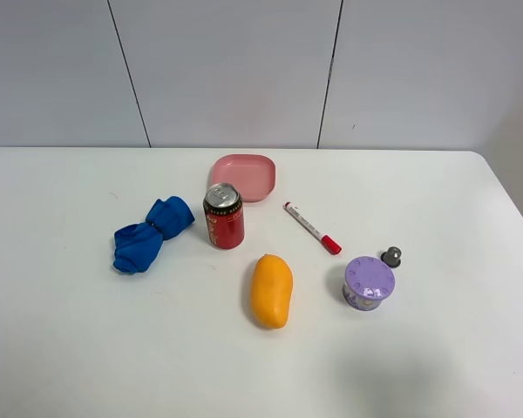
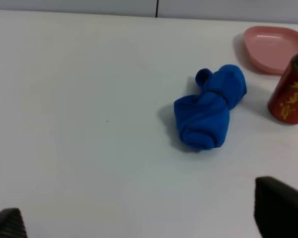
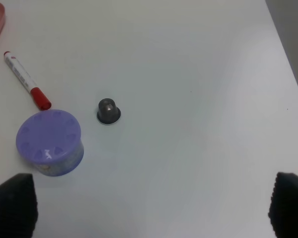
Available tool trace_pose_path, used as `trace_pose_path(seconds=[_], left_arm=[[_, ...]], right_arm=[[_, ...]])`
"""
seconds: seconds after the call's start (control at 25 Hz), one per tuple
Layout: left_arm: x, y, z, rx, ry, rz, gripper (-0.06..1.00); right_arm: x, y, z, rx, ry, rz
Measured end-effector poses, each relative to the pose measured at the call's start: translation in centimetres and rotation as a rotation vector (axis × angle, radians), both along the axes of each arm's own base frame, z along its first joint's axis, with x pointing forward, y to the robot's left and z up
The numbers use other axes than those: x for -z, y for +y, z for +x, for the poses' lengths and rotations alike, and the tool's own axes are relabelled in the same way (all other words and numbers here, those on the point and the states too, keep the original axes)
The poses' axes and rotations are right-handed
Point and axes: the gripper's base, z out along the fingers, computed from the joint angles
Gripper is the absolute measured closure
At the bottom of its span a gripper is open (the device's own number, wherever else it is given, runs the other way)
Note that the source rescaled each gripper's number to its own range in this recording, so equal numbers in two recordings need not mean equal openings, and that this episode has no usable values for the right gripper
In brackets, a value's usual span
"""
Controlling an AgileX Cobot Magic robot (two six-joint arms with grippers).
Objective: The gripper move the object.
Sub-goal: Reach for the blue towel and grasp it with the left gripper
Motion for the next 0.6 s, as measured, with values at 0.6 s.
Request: trace_pose_path(seconds=[0.6], left_arm=[[0.00, 0.00, 0.00, 0.000, 0.000, 0.000, -0.06]], right_arm=[[0.00, 0.00, 0.00, 0.000, 0.000, 0.000]])
